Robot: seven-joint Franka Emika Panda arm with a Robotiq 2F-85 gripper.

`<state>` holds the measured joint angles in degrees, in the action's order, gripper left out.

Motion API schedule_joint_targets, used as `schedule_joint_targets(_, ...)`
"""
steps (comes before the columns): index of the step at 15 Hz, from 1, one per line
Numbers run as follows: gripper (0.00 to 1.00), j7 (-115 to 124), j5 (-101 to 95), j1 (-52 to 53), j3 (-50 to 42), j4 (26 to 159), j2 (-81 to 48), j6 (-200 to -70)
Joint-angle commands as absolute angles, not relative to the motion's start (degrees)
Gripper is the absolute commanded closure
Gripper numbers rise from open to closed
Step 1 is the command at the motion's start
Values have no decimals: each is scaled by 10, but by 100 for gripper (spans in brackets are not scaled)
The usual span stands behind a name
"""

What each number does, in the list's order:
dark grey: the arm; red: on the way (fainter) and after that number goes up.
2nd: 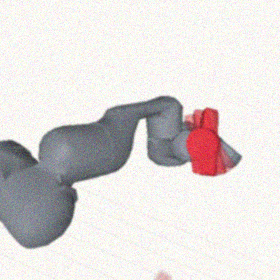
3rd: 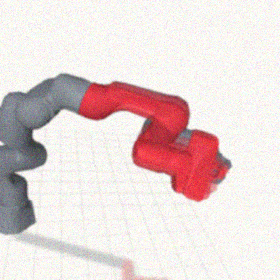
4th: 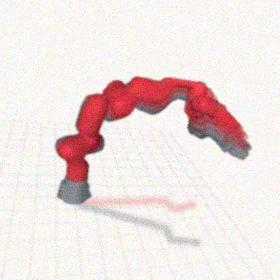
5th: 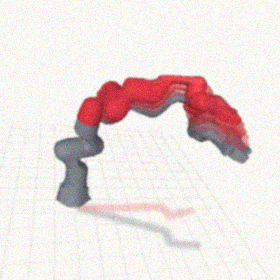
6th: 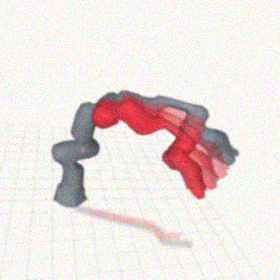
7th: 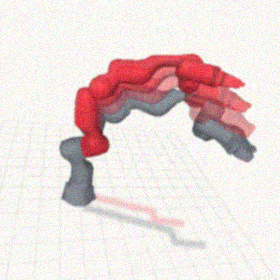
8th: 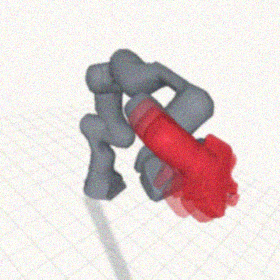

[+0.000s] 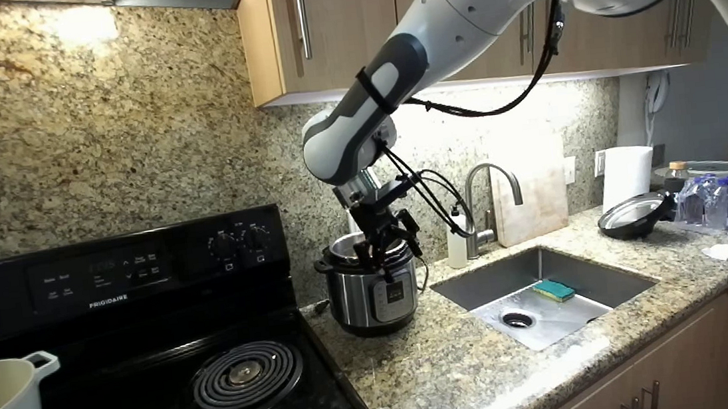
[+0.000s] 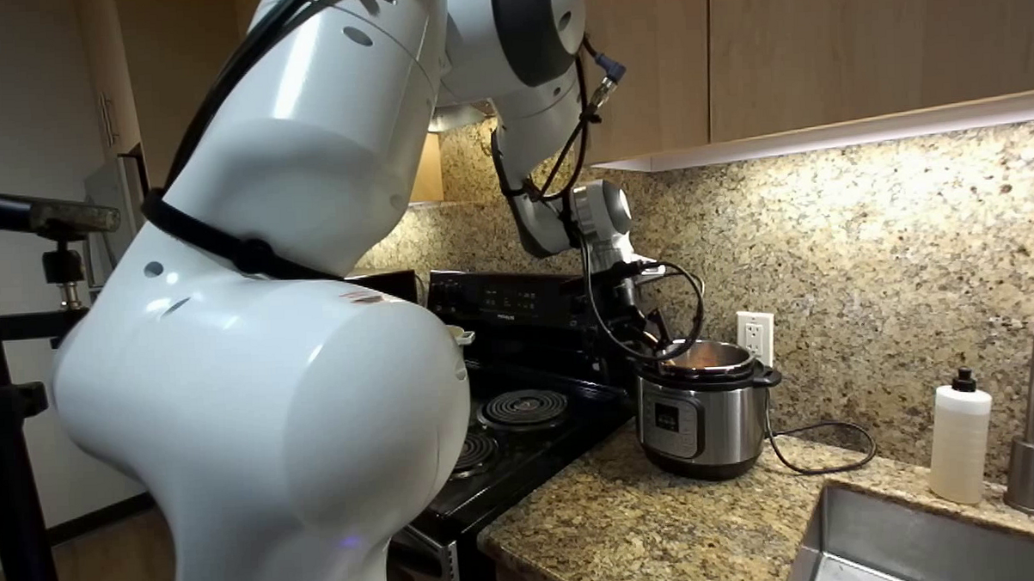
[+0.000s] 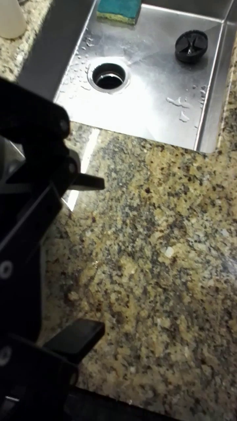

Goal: Put the spatula into the cooker

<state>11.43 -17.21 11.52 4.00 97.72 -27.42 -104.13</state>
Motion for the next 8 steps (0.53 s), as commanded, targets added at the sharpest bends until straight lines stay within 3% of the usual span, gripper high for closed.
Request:
schedule_joint_targets(1,0,118,-137,108,51,1115,-206,-1109)
schedule_joint_targets(8,0,118,-103,89,47,1324,-67,-1259)
